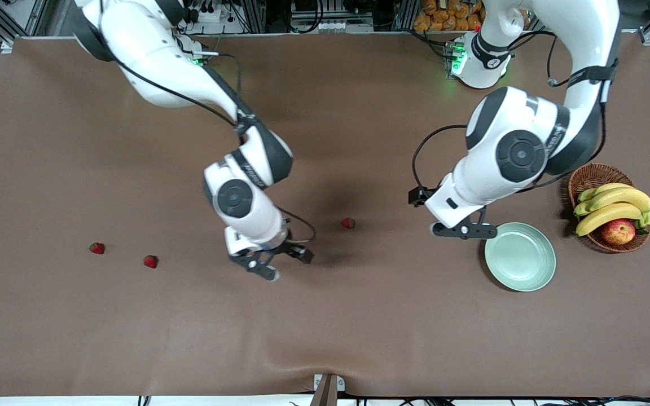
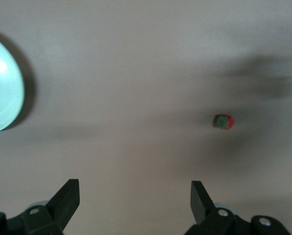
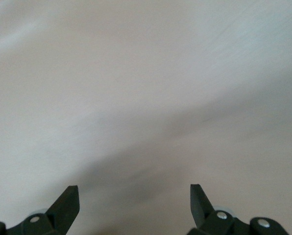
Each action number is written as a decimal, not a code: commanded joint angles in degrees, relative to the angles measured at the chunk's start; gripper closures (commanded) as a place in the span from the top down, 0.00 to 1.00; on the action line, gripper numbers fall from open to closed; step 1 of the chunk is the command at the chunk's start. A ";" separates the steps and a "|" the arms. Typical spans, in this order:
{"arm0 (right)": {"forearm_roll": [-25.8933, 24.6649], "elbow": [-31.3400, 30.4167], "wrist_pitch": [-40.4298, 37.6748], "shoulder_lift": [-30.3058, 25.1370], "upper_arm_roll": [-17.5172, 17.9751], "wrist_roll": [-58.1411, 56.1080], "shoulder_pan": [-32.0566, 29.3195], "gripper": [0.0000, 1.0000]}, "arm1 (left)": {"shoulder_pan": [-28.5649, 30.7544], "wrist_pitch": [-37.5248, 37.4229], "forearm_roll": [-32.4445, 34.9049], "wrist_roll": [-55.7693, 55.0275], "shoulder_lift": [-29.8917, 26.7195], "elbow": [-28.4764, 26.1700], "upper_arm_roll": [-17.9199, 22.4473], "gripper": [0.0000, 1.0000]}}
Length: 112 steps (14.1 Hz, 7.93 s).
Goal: Collect all strawberries into plate
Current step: 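Lower the left gripper to the strawberry while the right gripper reaches another, then close the left gripper and the right gripper on their strawberries, then carry the strawberry to the plate with the left gripper while the right gripper carries another, then release the strawberry onto the plate while the right gripper sets another mid-table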
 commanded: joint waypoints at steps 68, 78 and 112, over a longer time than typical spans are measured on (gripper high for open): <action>-7.05 -21.07 7.64 -2.30 1.81 -62.43 -30.31 0.00 | -5.89 19.26 7.93 0.53 16.59 3.44 2.26 0.00; -2.74 -20.55 4.30 -4.85 11.37 -54.64 -29.51 0.00 | 13.09 12.12 7.84 24.70 8.84 -2.98 1.82 0.00; -4.85 5.12 -1.11 3.25 5.67 0.52 -3.92 1.00 | 6.79 22.83 7.23 9.81 16.66 2.20 -4.77 1.00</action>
